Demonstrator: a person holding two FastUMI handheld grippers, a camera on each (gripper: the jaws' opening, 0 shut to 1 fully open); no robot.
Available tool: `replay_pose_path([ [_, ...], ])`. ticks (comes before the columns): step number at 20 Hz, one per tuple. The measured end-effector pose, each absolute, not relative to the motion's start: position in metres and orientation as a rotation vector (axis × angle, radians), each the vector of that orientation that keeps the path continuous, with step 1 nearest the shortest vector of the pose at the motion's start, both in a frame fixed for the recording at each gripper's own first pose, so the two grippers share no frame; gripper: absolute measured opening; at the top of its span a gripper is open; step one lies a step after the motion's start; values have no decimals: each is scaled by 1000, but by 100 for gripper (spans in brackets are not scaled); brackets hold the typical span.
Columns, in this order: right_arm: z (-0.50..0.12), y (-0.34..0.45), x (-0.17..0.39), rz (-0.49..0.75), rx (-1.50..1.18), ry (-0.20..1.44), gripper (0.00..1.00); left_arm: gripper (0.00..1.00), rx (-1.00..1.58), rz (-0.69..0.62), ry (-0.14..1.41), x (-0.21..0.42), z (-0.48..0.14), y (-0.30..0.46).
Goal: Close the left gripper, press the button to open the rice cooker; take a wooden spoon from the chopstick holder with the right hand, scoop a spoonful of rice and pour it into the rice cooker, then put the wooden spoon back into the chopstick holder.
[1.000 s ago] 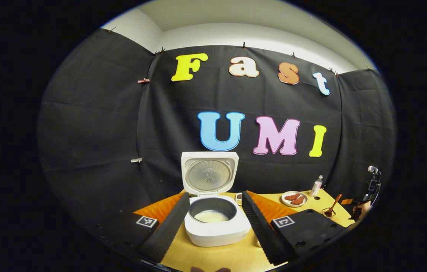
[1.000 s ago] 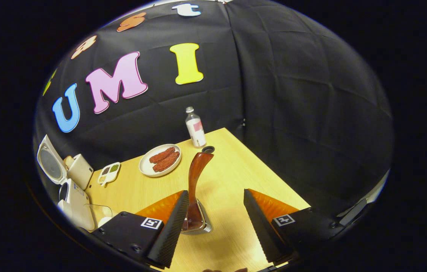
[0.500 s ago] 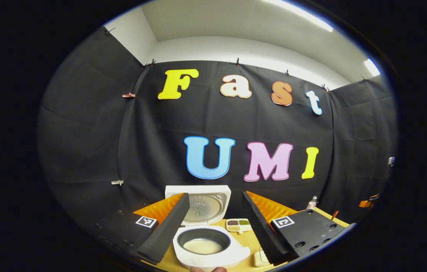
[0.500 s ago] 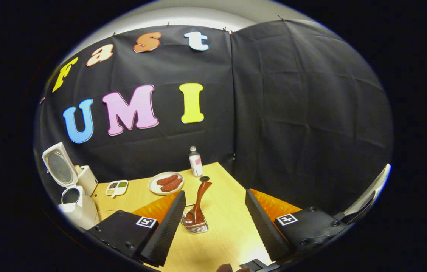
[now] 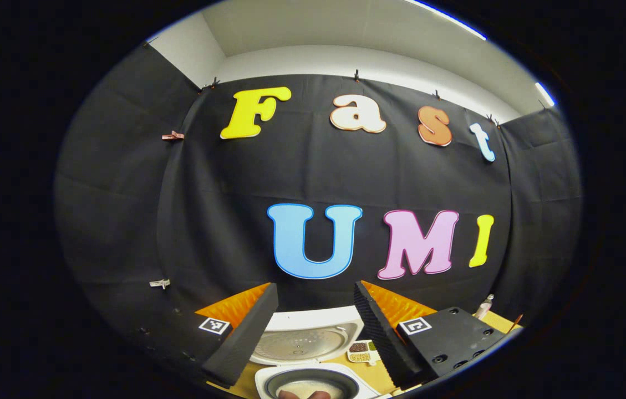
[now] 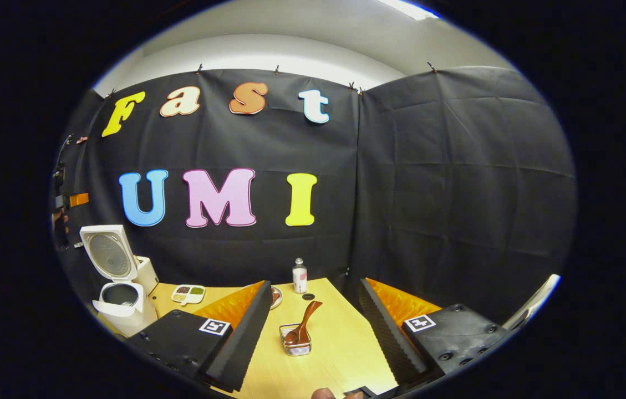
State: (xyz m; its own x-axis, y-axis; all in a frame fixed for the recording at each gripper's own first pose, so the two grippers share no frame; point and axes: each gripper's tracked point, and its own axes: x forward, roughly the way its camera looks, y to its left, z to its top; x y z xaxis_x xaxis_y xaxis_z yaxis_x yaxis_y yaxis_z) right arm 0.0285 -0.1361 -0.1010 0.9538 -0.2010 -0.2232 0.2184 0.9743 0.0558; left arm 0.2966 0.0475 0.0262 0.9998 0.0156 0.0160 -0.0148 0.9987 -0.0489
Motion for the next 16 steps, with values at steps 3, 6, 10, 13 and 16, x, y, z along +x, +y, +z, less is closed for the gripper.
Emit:
replay_pose_path([
  [3, -98, -138, 13, -255, 57, 221, 98, 95, 0, 41, 15, 344, 11, 58],
  [6, -103, -143, -1, -293, 27, 244, 98, 95, -4, 63, 49, 381, -8, 67],
  [10, -92, -150, -15, -341, 25, 229, 99, 95, 21, 83, 119, 413, -40, 73],
  [13, -84, -156, -31, -375, 29, 210, 100, 95, 1, 92, 192, 421, -67, 74],
  [16, -82, -157, -44, -381, 15, 213, 99, 99, -55, 106, 212, 416, -77, 73],
])
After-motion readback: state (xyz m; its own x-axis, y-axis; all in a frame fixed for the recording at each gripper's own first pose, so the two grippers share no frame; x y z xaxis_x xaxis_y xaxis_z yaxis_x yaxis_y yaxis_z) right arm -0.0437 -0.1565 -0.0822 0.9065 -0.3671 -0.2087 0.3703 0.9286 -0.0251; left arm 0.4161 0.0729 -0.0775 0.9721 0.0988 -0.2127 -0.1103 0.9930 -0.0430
